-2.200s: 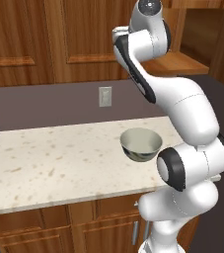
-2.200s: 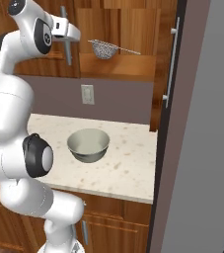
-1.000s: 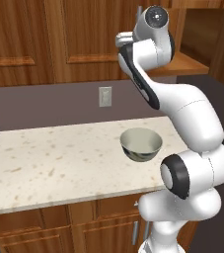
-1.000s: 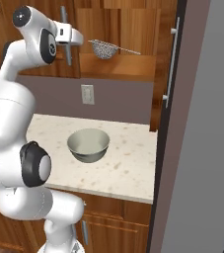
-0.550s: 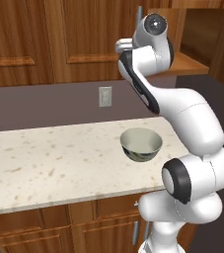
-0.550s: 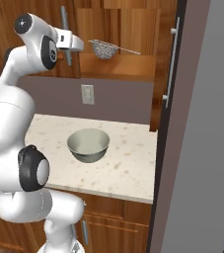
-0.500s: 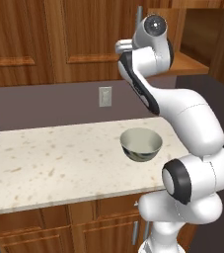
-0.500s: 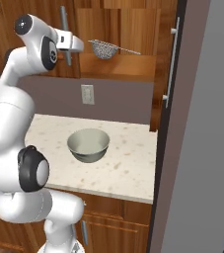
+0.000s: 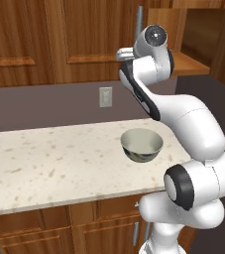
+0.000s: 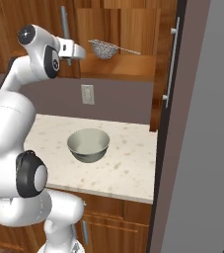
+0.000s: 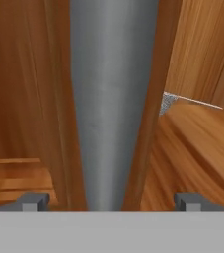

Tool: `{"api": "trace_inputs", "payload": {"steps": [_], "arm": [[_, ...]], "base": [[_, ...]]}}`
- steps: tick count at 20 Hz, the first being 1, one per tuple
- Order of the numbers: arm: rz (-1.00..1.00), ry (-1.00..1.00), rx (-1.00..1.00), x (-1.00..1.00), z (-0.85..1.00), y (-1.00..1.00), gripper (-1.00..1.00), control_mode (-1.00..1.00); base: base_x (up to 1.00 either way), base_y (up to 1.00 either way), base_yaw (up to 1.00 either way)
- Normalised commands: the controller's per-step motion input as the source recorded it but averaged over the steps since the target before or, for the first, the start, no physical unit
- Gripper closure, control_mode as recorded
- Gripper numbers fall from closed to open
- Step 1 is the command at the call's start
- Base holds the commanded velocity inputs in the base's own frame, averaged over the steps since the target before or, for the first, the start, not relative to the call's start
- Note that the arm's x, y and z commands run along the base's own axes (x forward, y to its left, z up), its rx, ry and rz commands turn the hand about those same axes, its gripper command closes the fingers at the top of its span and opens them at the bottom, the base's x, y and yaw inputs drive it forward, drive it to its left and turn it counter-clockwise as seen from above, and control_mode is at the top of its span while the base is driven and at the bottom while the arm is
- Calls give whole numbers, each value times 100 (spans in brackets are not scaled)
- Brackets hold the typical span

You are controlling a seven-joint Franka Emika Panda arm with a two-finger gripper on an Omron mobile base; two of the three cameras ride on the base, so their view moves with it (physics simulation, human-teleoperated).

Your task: Open the cabinet and setup a tea strainer by placing it in the bowl upright.

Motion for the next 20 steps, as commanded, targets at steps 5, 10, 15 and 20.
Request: {"api": "trace_inputs", "payload": {"steps": [5, 10, 15, 20], "arm": [[0, 0, 0, 27, -9, -10, -100, -100], [0, 0, 0, 28, 0, 0, -100, -100], [0, 0, 0, 43, 0, 0, -100, -100], [0, 0, 0, 39, -1, 0, -100, -100]], "base": [[0, 0, 0], [0, 0, 0], [0, 0, 0], [0, 0, 0]]}}
